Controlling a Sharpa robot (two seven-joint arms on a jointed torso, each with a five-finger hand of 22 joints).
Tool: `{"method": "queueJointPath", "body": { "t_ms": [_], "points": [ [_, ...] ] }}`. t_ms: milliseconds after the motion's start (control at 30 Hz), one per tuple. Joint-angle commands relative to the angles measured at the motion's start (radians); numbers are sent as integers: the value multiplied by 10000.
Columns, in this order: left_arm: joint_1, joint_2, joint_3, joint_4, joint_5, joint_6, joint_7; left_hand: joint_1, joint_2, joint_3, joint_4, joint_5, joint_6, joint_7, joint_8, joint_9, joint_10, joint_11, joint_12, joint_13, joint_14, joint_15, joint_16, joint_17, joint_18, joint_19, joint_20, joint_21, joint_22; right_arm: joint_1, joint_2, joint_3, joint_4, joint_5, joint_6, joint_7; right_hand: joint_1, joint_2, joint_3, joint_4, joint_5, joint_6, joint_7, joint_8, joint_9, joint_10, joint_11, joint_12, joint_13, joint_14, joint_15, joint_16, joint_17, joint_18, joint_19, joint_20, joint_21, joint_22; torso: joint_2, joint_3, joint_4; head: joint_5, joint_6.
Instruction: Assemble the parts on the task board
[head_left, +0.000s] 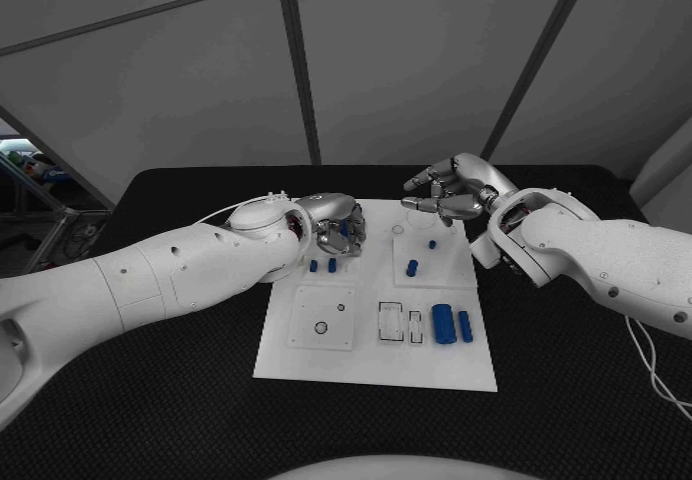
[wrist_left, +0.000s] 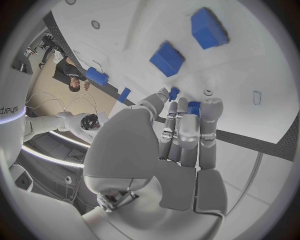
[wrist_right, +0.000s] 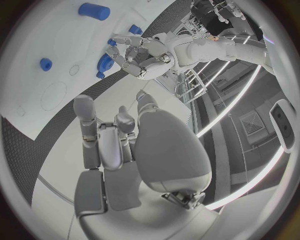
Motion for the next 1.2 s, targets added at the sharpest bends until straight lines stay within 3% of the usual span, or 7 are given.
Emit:
{"method": "queueJointPath", "body": {
  "t_ms": [33, 633, 1033, 1200],
  "points": [
    [13, 31, 4, -23, -78, 310, -91, 63, 118, 148, -33, -36, 137, -16, -45, -8, 161, -9, -47, -17, 132, -40, 149, 147, -594, 141, -21, 199, 207, 12, 8, 6, 18, 22, 1, 88, -33, 96, 25, 30, 62, -35, -41, 47, -14, -83, 8, -31, -5, 306, -84, -51, -10, 127, -84, -15, -42, -17, -6, -1, 1, -1, -6],
    [12, 54, 2, -13, -198, 552, -153, 309, 273, 678, -318, -57, 415, -24, -133, -10, 553, -72, -212, -7, 307, -104, 421, 429, -706, 425, -75, 787, 833, 12, 17, 6, 10, 22, 4, 87, -22, 112, 34, 29, 64, -34, -41, 55, -14, -79, 8, -29, -4, 306, -85, -61, -16, 130, -87, -15, -59, -34, -1, -7, -3, -9, -25],
    [7, -96, 11, 209, -33, -35, 248, 339, 266, 1061, -586, -112, 657, 37, -249, -11, 858, -59, -482, -15, 406, -105, 543, 529, -768, 555, -117, 1125, 1219, 11, 4, 6, 11, 21, -13, 100, -18, 123, 40, 29, 65, -28, -42, 62, -12, -74, 7, -25, -1, 307, -86, -62, -14, 129, -83, -16, -61, -33, 3, -10, 4, -37, -14],
    [6, -272, 70, 395, 58, -185, 289, 304, 254, 1088, -598, -113, 698, 38, -266, -8, 904, -62, -530, -15, 421, -105, 562, 548, -772, 561, -116, 1149, 1252, 11, 0, 6, -19, 21, -21, 102, -18, 123, 40, 29, 65, -28, -42, 62, -12, -74, 7, -25, -1, 307, -86, -62, -14, 129, -83, -16, -61, -33, -10, -7, 2, -32, -6]
  ]
}}
